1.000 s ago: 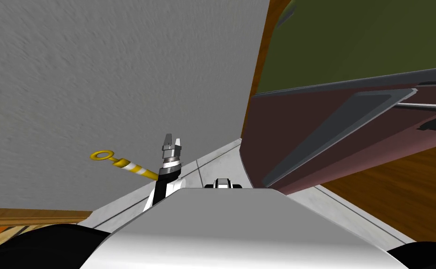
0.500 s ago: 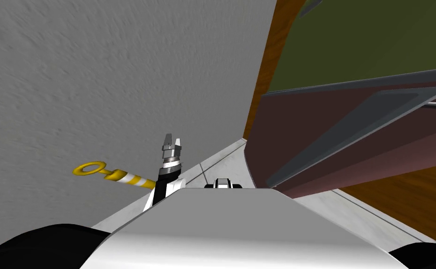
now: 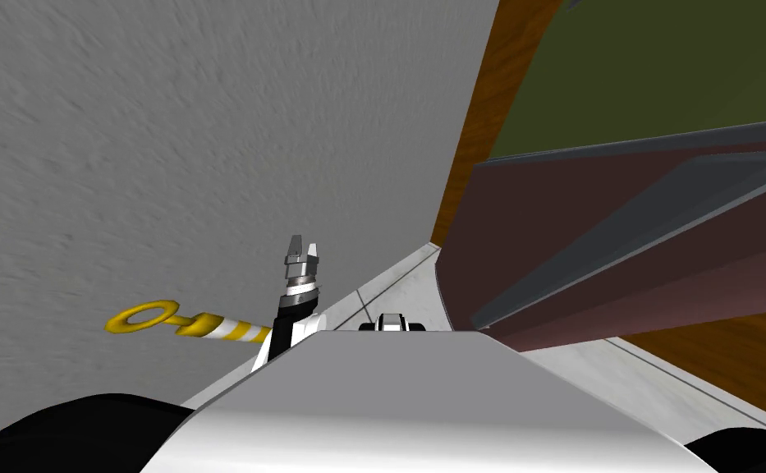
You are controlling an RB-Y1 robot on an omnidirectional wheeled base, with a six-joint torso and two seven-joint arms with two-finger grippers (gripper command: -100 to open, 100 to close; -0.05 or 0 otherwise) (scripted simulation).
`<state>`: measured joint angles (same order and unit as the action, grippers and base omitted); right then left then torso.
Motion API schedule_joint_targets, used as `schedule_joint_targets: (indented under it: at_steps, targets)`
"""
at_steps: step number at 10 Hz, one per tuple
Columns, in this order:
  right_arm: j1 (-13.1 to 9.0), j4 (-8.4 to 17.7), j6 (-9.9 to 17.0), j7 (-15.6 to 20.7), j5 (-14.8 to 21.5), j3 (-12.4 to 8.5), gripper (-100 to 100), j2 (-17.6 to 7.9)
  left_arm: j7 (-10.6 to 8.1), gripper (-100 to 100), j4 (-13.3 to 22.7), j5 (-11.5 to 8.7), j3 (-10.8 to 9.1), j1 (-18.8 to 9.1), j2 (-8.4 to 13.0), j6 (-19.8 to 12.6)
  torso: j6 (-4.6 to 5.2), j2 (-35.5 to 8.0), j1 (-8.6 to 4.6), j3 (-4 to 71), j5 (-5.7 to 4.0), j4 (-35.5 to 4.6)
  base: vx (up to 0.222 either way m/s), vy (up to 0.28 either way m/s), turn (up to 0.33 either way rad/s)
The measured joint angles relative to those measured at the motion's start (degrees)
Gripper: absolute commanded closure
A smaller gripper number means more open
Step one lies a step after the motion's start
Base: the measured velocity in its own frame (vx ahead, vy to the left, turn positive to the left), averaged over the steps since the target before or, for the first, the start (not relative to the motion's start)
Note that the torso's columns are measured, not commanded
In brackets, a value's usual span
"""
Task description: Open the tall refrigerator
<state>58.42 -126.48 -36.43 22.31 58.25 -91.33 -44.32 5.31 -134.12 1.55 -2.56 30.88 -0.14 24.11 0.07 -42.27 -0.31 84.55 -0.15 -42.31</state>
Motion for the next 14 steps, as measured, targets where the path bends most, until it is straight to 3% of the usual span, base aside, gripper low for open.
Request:
schedule_joint_targets:
  at_steps: [11,12,14]
  targets:
    - [5.6,2.7,3.6,-1.7,3.5,-2.3,100,4.6,0.0,0,0.0,0.0,0.0,0.0,0.0,0.0,-0.2,0.4,0.42,0.3,0.15,0.2,0.164,0.224,-0.064]
    - [5.9,2.9,3.8,-1.7,3.7,-2.3,-100,5.0,0.0,0,0.0,0.0,0.0,0.0,0.0,0.0,-0.28,0.3,0.24,0.3,0.18,0.2,0.073,0.081,-0.06]
    - [7.1,3.6,2.8,-2.9,2.9,-4.3,-100,3.8,0.0,0,0.0,0.0,-0.02,0.0,0.0,0.0,-0.2,-0.2,-0.47,0.1,0.08,0.0,-0.006,-0.029,-0.039]
